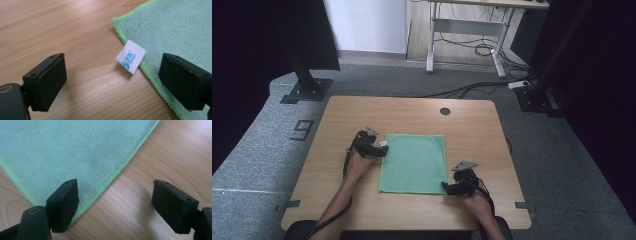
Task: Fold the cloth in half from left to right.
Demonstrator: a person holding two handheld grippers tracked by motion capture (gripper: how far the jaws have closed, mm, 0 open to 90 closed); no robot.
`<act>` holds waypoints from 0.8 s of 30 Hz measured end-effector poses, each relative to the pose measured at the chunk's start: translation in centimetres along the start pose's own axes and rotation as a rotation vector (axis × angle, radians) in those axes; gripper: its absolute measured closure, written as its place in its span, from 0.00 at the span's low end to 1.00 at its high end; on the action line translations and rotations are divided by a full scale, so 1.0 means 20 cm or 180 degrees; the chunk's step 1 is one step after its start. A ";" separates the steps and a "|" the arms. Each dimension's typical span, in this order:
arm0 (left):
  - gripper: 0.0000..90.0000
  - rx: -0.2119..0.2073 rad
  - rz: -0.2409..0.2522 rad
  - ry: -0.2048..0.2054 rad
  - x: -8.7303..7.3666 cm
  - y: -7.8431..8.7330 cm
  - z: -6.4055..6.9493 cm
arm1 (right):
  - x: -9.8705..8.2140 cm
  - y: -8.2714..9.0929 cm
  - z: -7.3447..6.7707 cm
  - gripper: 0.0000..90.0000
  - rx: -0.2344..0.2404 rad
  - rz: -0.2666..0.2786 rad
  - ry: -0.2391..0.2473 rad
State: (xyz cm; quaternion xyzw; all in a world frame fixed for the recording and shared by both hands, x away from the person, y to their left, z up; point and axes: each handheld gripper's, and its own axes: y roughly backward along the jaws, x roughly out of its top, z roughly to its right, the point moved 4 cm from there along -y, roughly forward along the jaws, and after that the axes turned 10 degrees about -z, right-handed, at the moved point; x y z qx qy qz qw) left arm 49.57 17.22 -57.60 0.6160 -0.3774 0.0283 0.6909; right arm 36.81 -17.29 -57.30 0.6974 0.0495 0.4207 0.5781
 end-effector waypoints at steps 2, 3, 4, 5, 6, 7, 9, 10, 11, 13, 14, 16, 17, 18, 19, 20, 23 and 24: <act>0.09 0.0029 -0.0008 -0.0018 0.00 0.01 0.00 | 0.00 0.00 0.00 0.24 -0.0013 -0.0007 0.0011; 0.09 0.0039 -0.0009 -0.0012 -0.01 0.01 0.01 | 0.00 0.00 0.00 0.24 -0.0024 -0.0009 0.0016; 0.09 0.0039 -0.0017 -0.0009 -0.01 0.01 0.01 | 0.00 0.00 0.01 0.24 -0.0039 -0.0011 0.0018; 0.09 0.0038 -0.0022 -0.0012 -0.02 0.02 0.01 | 0.00 0.00 0.01 0.24 -0.0051 -0.0015 0.0014; 0.09 0.0039 -0.0022 -0.0005 -0.02 0.02 0.02 | 0.00 0.01 0.02 0.24 -0.0062 -0.0020 0.0002; 0.09 0.0033 -0.0020 -0.0005 -0.03 0.02 0.02 | 0.00 0.01 0.03 0.24 -0.0065 -0.0017 -0.0004; 0.09 0.0023 -0.0024 -0.0003 -0.04 0.03 0.03 | 0.00 0.01 0.04 0.24 -0.0074 -0.0019 -0.0028; 0.09 0.0006 -0.0029 -0.0005 -0.05 0.04 0.03 | -0.01 0.01 0.05 0.24 -0.0090 -0.0024 -0.0046; 0.09 -0.0010 -0.0032 -0.0003 -0.06 0.05 0.03 | -0.01 0.01 0.06 0.24 -0.0108 -0.0021 -0.0047; 0.09 -0.0036 -0.0037 -0.0014 -0.08 0.06 0.04 | -0.01 0.01 0.08 0.23 -0.0143 -0.0021 -0.0065; 0.09 -0.0043 -0.0038 -0.0009 -0.09 0.06 0.04 | -0.01 0.01 0.09 0.23 -0.0149 -0.0017 -0.0074; 0.09 -0.0056 -0.0055 -0.0008 -0.11 0.08 0.04 | -0.01 0.01 0.10 0.23 -0.0158 -0.0015 -0.0090; 0.09 -0.0053 -0.0060 -0.0023 -0.11 0.08 0.05 | -0.01 0.01 0.11 0.23 -0.0177 -0.0016 -0.0099; 0.09 -0.0055 -0.0066 -0.0032 -0.12 0.09 0.05 | -0.01 0.01 0.12 0.23 -0.0192 -0.0015 -0.0097; 0.09 -0.0051 -0.0072 -0.0044 -0.13 0.09 0.06 | -0.01 0.01 0.13 0.23 -0.0203 -0.0015 -0.0110; 0.09 -0.0057 -0.0080 -0.0060 -0.13 0.10 0.07 | -0.01 0.01 0.13 0.23 -0.0214 -0.0016 -0.0122; 0.09 -0.0103 -0.0089 -0.0111 -0.16 0.12 0.09 | -0.01 0.01 0.17 0.23 -0.0279 -0.0020 -0.0156; 0.09 -0.0116 -0.0088 -0.0115 -0.17 0.12 0.10 | -0.01 0.01 0.19 0.23 -0.0318 -0.0023 -0.0178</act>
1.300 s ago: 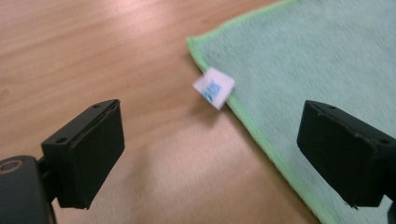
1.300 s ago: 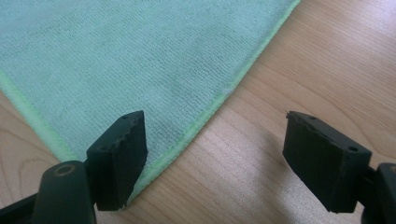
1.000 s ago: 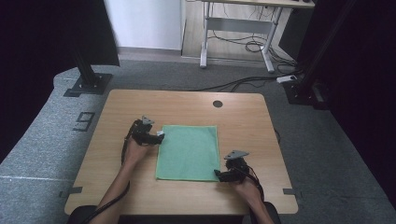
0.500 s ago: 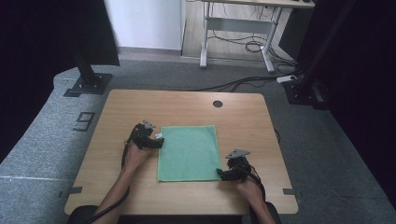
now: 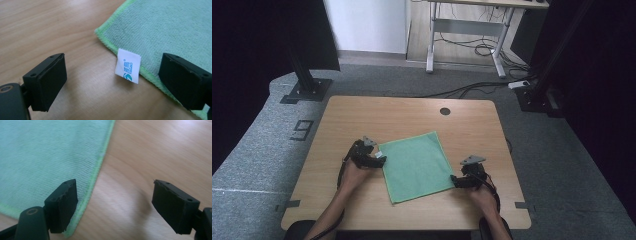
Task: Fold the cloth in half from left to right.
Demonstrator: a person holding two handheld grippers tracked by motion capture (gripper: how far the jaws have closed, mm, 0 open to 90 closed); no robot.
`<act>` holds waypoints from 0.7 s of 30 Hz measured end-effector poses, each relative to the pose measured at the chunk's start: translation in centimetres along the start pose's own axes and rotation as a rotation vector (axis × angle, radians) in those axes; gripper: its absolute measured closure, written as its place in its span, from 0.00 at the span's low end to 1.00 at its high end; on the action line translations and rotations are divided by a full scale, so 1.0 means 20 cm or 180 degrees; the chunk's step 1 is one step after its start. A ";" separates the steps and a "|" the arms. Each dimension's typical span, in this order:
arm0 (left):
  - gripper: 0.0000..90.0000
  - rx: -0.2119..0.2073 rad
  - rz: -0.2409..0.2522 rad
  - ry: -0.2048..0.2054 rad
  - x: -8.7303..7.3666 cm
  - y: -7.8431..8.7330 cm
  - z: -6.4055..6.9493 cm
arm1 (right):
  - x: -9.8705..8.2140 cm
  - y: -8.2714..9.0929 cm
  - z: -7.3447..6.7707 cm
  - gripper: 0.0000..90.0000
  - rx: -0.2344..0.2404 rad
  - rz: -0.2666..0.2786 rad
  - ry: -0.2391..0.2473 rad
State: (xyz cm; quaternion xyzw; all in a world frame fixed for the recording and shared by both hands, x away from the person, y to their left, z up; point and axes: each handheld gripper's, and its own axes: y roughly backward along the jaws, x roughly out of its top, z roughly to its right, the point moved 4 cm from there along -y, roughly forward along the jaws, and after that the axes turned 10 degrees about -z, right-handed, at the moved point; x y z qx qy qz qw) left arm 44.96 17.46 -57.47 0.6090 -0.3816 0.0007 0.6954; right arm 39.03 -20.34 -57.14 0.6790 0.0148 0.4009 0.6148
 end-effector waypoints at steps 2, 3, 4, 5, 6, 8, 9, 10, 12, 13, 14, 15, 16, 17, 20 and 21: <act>0.09 -0.0026 -0.0003 -0.0022 -0.01 0.01 0.01 | 0.00 0.00 0.03 0.23 -0.0040 -0.0007 -0.0050; 0.09 -0.0037 -0.0001 -0.0028 -0.01 0.01 0.02 | 0.00 0.00 0.04 0.23 -0.0046 -0.0005 -0.0084; 0.09 -0.0038 0.0000 -0.0026 -0.02 0.01 0.02 | 0.00 -0.01 0.05 0.23 -0.0021 0.0007 -0.0122; 0.09 -0.0045 -0.0007 -0.0033 -0.01 0.01 0.02 | 0.00 -0.01 0.06 0.23 -0.0002 0.0010 -0.0142; 0.09 -0.0045 -0.0009 -0.0057 -0.01 0.01 0.02 | -0.01 -0.01 0.06 0.23 0.0004 0.0019 -0.0142; 0.09 -0.0019 -0.0005 -0.0099 0.00 0.01 0.01 | -0.01 -0.01 0.06 0.23 -0.0002 0.0026 -0.0137; 0.09 0.0010 0.0010 -0.0100 0.01 0.02 0.01 | -0.01 -0.01 0.06 0.23 0.0000 0.0028 -0.0137; 0.09 0.0016 0.0037 -0.0075 0.02 0.03 0.00 | -0.01 -0.01 0.06 0.23 0.0011 0.0033 -0.0144; 0.09 -0.0009 0.0076 -0.0020 0.04 0.04 -0.03 | -0.01 -0.01 0.06 0.23 0.0058 0.0049 -0.0182; 0.09 -0.0011 0.0103 0.0018 0.06 0.05 -0.05 | -0.02 -0.01 0.07 0.23 0.0079 0.0056 -0.0191; 0.09 -0.0011 0.0114 0.0033 0.07 0.06 -0.06 | -0.02 -0.02 0.07 0.23 0.0103 0.0070 -0.0214; 0.09 0.0001 0.0136 0.0053 0.08 0.06 -0.08 | -0.02 -0.02 0.07 0.23 0.0124 0.0073 -0.0223; 0.09 0.0006 0.0151 0.0074 0.10 0.06 -0.10 | -0.02 -0.02 0.07 0.23 0.0133 0.0079 -0.0242; 0.09 0.0003 0.0167 0.0096 0.11 0.06 -0.12 | -0.02 -0.02 0.08 0.23 0.0145 0.0084 -0.0247; 0.09 -0.0014 0.0189 0.0162 0.15 0.04 -0.15 | -0.02 -0.02 0.08 0.23 0.0162 0.0091 -0.0260; 0.09 0.0002 0.0178 0.0162 0.16 0.03 -0.16 | -0.03 -0.02 0.08 0.23 0.0165 0.0093 -0.0261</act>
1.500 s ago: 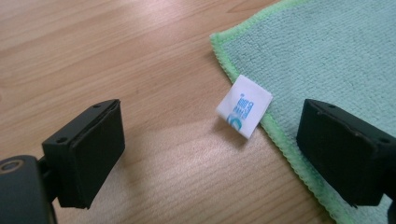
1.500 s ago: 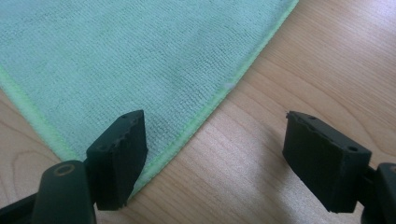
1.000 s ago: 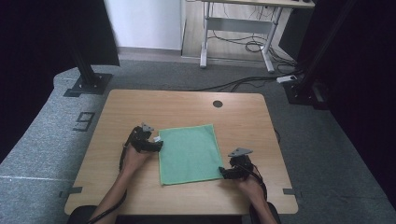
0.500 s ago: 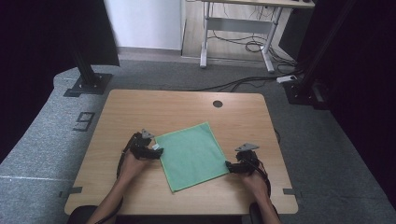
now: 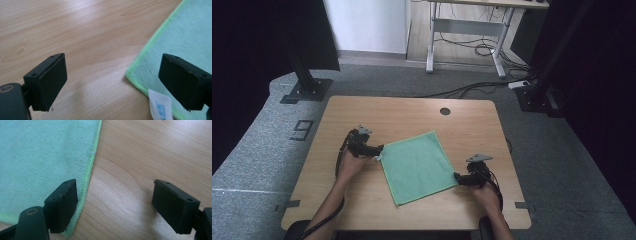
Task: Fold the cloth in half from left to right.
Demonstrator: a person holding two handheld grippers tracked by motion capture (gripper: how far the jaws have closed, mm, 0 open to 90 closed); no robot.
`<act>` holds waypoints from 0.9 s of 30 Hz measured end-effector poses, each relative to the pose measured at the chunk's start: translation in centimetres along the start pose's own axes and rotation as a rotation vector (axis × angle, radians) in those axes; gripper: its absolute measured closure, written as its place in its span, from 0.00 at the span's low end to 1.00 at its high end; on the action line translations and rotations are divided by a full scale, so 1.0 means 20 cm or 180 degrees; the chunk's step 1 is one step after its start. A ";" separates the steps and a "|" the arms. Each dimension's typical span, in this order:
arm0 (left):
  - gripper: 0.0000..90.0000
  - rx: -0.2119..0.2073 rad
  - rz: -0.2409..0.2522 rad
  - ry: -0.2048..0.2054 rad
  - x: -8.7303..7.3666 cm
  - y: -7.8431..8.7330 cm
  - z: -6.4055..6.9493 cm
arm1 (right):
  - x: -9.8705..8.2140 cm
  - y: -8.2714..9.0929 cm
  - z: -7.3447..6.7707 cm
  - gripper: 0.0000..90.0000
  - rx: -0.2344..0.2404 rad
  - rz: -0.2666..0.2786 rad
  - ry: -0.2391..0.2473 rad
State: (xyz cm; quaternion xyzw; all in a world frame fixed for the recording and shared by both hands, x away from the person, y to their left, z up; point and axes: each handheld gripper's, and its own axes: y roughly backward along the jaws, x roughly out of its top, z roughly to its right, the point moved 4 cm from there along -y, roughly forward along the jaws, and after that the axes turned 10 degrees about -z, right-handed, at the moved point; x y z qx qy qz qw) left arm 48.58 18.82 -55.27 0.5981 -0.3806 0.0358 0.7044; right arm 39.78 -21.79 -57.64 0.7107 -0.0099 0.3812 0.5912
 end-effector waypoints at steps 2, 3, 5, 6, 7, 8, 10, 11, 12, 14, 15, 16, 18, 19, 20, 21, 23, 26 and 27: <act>0.09 0.0028 -0.0035 0.0010 0.00 -0.03 -0.01 | 0.00 0.00 0.00 0.23 0.0003 0.0003 -0.0003; 0.09 0.0039 -0.0054 0.0009 0.00 -0.04 -0.01 | 0.00 0.00 0.00 0.23 0.0004 0.0004 -0.0002; 0.09 0.0092 -0.0102 0.0035 0.00 -0.07 -0.02 | 0.00 0.00 0.00 0.23 0.0005 0.0005 -0.0001; 0.09 0.0098 -0.0124 0.0041 -0.01 -0.08 -0.03 | 0.00 0.00 0.00 0.23 0.0005 0.0005 -0.0001; 0.09 0.0118 -0.0140 0.0045 -0.02 -0.10 -0.03 | 0.00 0.00 0.00 0.23 0.0010 0.0006 0.0001; 0.09 0.0146 -0.0161 0.0047 -0.02 -0.11 -0.03 | 0.00 0.00 0.00 0.23 0.0011 0.0007 0.0000; 0.09 0.0082 -0.0137 0.0098 -0.03 -0.12 -0.04 | 0.00 0.00 0.00 0.22 0.0012 0.0011 -0.0004; 0.09 0.0056 -0.0126 0.0129 -0.04 -0.12 -0.05 | 0.00 0.00 0.00 0.22 0.0013 0.0013 -0.0008; 0.09 0.0057 -0.0128 0.0138 -0.04 -0.12 -0.05 | 0.00 0.00 0.00 0.22 0.0012 0.0016 -0.0011; 0.09 0.0056 -0.0129 0.0129 -0.04 -0.12 -0.05 | 0.00 0.00 0.00 0.21 0.0015 0.0007 -0.0016; 0.09 0.0041 -0.0139 0.0145 -0.04 -0.12 -0.05 | 0.00 0.00 0.00 0.21 0.0018 -0.0004 -0.0019; 0.08 0.0037 -0.0146 0.0158 -0.04 -0.12 -0.05 | 0.00 0.00 0.00 0.21 0.0021 -0.0016 -0.0031; 0.08 0.0036 -0.0146 0.0158 -0.04 -0.12 -0.05 | 0.01 0.00 0.00 0.21 0.0065 -0.0026 -0.0014; 0.08 0.0036 -0.0146 0.0158 -0.04 -0.12 -0.05 | 0.01 0.01 0.00 0.21 0.0090 -0.0013 0.0001; 0.08 0.0036 -0.0146 0.0159 -0.04 -0.12 -0.05 | 0.02 0.02 -0.01 0.21 0.0106 0.0005 0.0014; 0.08 0.0035 -0.0147 0.0158 -0.04 -0.12 -0.05 | 0.02 0.03 -0.01 0.21 0.0137 0.0037 0.0030; 0.08 0.0036 -0.0146 0.0158 -0.04 -0.12 -0.05 | 0.04 0.05 -0.03 0.20 0.0201 0.0103 0.0057; 0.08 0.0035 -0.0146 0.0158 -0.04 -0.12 -0.05 | 0.06 0.07 -0.07 0.19 0.0323 0.0174 0.0102; 0.08 0.0035 -0.0146 0.0158 -0.04 -0.12 -0.05 | 0.07 0.07 -0.09 0.18 0.0366 0.0179 0.0116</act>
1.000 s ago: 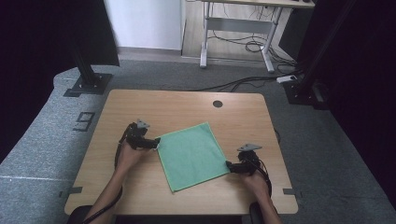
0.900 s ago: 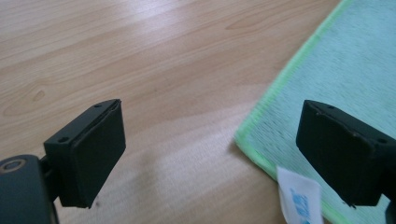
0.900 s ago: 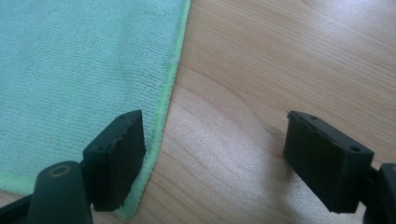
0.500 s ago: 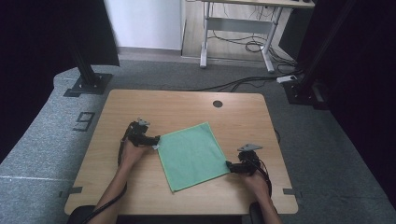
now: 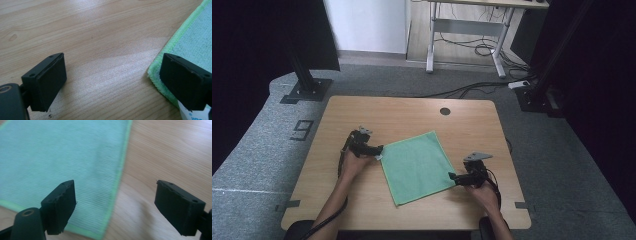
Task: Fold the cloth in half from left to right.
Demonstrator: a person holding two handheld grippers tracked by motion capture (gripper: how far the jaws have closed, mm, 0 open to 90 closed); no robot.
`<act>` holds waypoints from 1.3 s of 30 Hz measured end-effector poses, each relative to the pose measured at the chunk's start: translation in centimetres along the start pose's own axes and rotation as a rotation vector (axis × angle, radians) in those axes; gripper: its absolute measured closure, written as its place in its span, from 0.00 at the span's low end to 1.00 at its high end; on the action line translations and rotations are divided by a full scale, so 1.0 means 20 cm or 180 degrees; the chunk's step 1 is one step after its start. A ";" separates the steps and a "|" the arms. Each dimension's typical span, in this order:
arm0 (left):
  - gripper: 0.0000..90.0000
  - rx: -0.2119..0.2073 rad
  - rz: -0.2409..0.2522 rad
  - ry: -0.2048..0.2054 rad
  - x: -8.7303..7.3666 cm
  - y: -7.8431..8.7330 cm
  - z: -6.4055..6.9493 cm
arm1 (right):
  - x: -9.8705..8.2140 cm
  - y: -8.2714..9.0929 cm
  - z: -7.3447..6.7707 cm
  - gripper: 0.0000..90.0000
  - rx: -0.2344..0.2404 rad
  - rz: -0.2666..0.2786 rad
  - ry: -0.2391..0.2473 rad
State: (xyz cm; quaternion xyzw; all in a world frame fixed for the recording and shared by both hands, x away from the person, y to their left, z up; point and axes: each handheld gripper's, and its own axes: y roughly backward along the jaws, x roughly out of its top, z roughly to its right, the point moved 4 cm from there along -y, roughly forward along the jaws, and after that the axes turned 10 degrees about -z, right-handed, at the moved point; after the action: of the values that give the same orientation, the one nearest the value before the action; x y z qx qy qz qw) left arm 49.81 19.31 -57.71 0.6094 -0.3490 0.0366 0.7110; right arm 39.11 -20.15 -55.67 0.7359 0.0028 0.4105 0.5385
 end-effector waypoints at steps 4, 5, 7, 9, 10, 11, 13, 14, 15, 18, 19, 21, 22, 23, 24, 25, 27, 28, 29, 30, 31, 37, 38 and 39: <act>0.09 -0.0015 0.0010 -0.0011 0.00 0.00 0.00 | 0.03 -0.02 -0.08 0.17 0.0162 -0.0052 0.0103; 0.09 -0.0018 0.0014 -0.0015 0.00 0.00 0.00 | 0.03 -0.02 -0.10 0.17 0.0178 -0.0061 0.0137; 0.11 -0.0047 0.0037 -0.0028 0.00 0.01 0.00 | 0.05 -0.03 -0.14 0.16 0.0216 -0.0067 0.0206; 0.13 -0.0083 0.0047 -0.0041 0.00 0.01 0.01 | 0.07 -0.03 -0.18 0.16 0.0256 -0.0069 0.0260; 0.13 -0.0103 0.0053 -0.0052 0.00 0.01 0.02 | 0.08 -0.04 -0.20 0.16 0.0278 -0.0064 0.0294; 0.13 -0.0115 0.0053 -0.0072 0.00 0.02 0.02 | 0.08 -0.04 -0.21 0.16 0.0294 -0.0064 0.0321; 0.13 -0.0135 0.0067 -0.0096 0.00 0.02 0.04 | 0.09 -0.05 -0.24 0.16 0.0349 -0.0079 0.0346; 0.13 -0.0138 0.0065 -0.0111 0.00 0.02 0.04 | 0.10 -0.06 -0.26 0.16 0.0370 -0.0079 0.0361; 0.14 -0.0129 0.0055 -0.0131 0.00 0.03 0.05 | 0.10 -0.07 -0.27 0.16 0.0403 -0.0093 0.0365; 0.15 -0.0094 0.0026 -0.0148 -0.01 0.01 0.04 | 0.11 -0.09 -0.32 0.16 0.0483 -0.0146 0.0440; 0.15 -0.0093 0.0049 -0.0124 -0.01 0.01 0.04 | 0.11 -0.10 -0.34 0.17 0.0514 -0.0153 0.0456; 0.16 -0.0070 0.0051 -0.0108 -0.01 0.01 0.03 | 0.12 -0.12 -0.38 0.17 0.0574 -0.0167 0.0500; 0.16 -0.0068 0.0047 -0.0118 -0.01 0.01 0.03 | 0.13 -0.12 -0.40 0.17 0.0600 -0.0174 0.0536; 0.16 -0.0067 0.0049 -0.0126 -0.01 0.01 0.03 | 0.13 -0.13 -0.42 0.18 0.0631 -0.0185 0.0551; 0.16 -0.0066 0.0050 -0.0130 -0.01 0.01 0.04 | 0.14 -0.14 -0.45 0.18 0.0677 -0.0208 0.0586; 0.17 -0.0063 0.0051 -0.0133 -0.01 0.01 0.04 | 0.15 -0.15 -0.47 0.18 0.0696 -0.0209 0.0607; 0.17 -0.0060 0.0052 -0.0130 -0.01 0.01 0.04 | 0.16 -0.17 -0.52 0.19 0.0744 -0.0214 0.0664; 0.17 -0.0061 0.0053 -0.0129 -0.01 0.01 0.04 | 0.16 -0.18 -0.55 0.20 0.0775 -0.0219 0.0704; 0.17 -0.0058 0.0053 -0.0125 -0.01 0.01 0.04 | 0.17 -0.18 -0.57 0.20 0.0801 -0.0226 0.0720; 0.17 -0.0056 0.0050 -0.0128 -0.01 0.02 0.04 | 0.18 -0.19 -0.60 0.21 0.0835 -0.0234 0.0763; 0.17 -0.0056 0.0050 -0.0129 -0.01 0.02 0.04 | 0.18 -0.20 -0.63 0.22 0.0861 -0.0228 0.0818; 0.17 -0.0056 0.0063 -0.0121 -0.01 0.02 0.04 | 0.20 -0.22 -0.75 0.27 0.1017 -0.0201 0.0968; 0.18 -0.0057 0.0065 -0.0122 -0.02 0.02 0.04 | 0.20 -0.22 -0.76 0.28 0.1037 -0.0209 0.0991; 0.18 -0.0056 0.0068 -0.0123 -0.02 0.02 0.04 | 0.20 -0.22 -0.78 0.30 0.1064 -0.0222 0.1017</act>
State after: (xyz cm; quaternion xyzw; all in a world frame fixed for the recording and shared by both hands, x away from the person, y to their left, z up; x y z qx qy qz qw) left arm 49.05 18.77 -57.59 0.6000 -0.3694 0.0294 0.7090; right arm 34.21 -4.11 -55.46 0.7400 0.1813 0.4968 0.4157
